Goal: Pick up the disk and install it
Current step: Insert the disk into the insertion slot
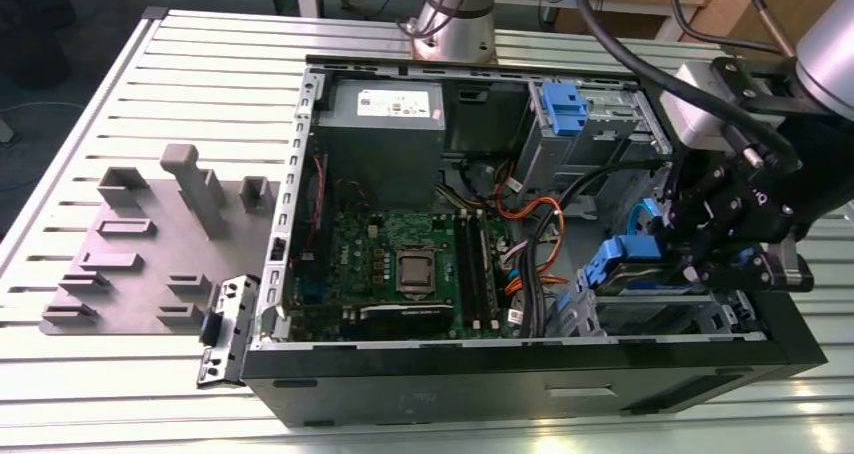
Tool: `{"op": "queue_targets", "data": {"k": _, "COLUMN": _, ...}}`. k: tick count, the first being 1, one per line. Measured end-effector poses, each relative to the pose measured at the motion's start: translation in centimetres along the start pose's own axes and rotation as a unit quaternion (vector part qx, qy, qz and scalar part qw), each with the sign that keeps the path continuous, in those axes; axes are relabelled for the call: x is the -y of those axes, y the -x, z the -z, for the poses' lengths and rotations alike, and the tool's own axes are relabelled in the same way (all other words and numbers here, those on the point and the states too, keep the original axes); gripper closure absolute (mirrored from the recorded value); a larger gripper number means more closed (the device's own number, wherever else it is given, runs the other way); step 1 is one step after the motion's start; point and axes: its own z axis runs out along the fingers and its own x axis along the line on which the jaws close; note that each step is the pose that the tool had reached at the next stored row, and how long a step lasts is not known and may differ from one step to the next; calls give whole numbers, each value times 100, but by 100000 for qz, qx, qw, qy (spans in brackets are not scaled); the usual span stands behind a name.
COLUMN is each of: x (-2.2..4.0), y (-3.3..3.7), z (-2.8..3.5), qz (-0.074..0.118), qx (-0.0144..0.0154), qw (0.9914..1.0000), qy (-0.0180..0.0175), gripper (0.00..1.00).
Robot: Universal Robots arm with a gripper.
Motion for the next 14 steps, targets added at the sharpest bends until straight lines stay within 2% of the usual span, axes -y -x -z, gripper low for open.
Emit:
{"op": "queue_targets", "data": {"k": 2, "x": 1, "y": -1, "z": -18, "qz": 1, "qx": -6, "qw": 100000, "qy": -2, "gripper": 65}}
{"op": "queue_targets", "data": {"k": 9, "x": 1, "y": -1, "z": -19, "qz": -1, "qx": -11, "qw": 100000, "qy": -1, "gripper": 64}}
{"op": "queue_targets", "data": {"k": 10, "x": 1, "y": 0, "z": -19, "qz": 0, "qx": -5, "qw": 100000, "qy": -3, "gripper": 58}}
{"op": "queue_targets", "data": {"k": 14, "x": 1, "y": -1, "z": -23, "qz": 6, "qx": 19, "qw": 100000, "qy": -43, "gripper": 58}}
